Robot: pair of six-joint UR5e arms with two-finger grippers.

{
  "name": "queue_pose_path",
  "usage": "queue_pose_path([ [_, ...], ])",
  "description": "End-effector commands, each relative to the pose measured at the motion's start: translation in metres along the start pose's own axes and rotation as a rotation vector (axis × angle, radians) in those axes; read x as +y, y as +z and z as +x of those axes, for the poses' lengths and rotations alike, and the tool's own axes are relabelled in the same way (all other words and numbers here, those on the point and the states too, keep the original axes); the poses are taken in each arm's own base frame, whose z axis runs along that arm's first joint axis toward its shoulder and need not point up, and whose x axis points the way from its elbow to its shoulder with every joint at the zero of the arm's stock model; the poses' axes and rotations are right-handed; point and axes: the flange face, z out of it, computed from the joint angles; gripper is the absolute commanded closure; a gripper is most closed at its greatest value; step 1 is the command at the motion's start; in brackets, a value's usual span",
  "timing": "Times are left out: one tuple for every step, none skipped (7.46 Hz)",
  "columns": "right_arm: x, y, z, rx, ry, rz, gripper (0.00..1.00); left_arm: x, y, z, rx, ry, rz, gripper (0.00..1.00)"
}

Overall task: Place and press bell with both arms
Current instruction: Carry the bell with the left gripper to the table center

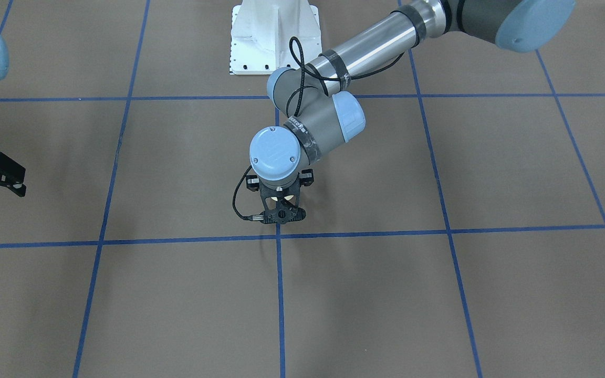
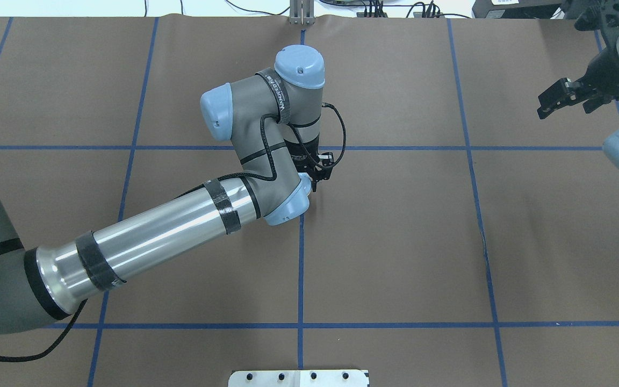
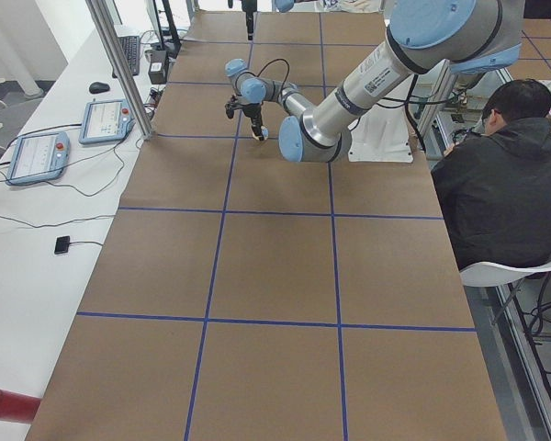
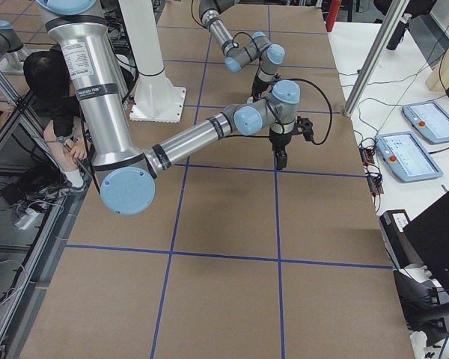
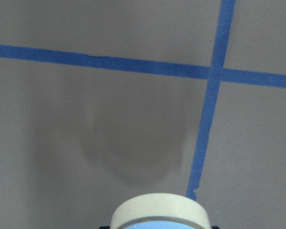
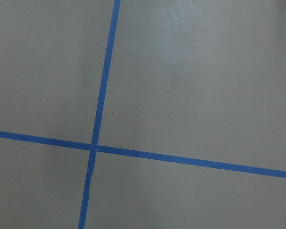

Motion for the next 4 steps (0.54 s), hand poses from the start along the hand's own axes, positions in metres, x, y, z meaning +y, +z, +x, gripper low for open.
queue_pose_path([
  [0.000,-0.002,-0.003,-0.005,0.004,0.007,0.00,0.004,-0.004,0.004,0.011,0.010,0.008,0.00],
  [-0.004,-0.004,-0.011,-0.011,-0.009,0.018,0.00,0.003,-0.016,0.004,0.011,0.020,0.046,0.00],
  [-0.008,-0.012,-0.020,-0.025,-0.028,0.041,0.00,-0.005,-0.040,0.000,0.027,0.021,0.080,0.00],
  [-0.006,-0.021,-0.030,-0.045,-0.015,0.067,0.00,-0.018,-0.076,-0.013,0.057,0.033,0.119,0.00],
])
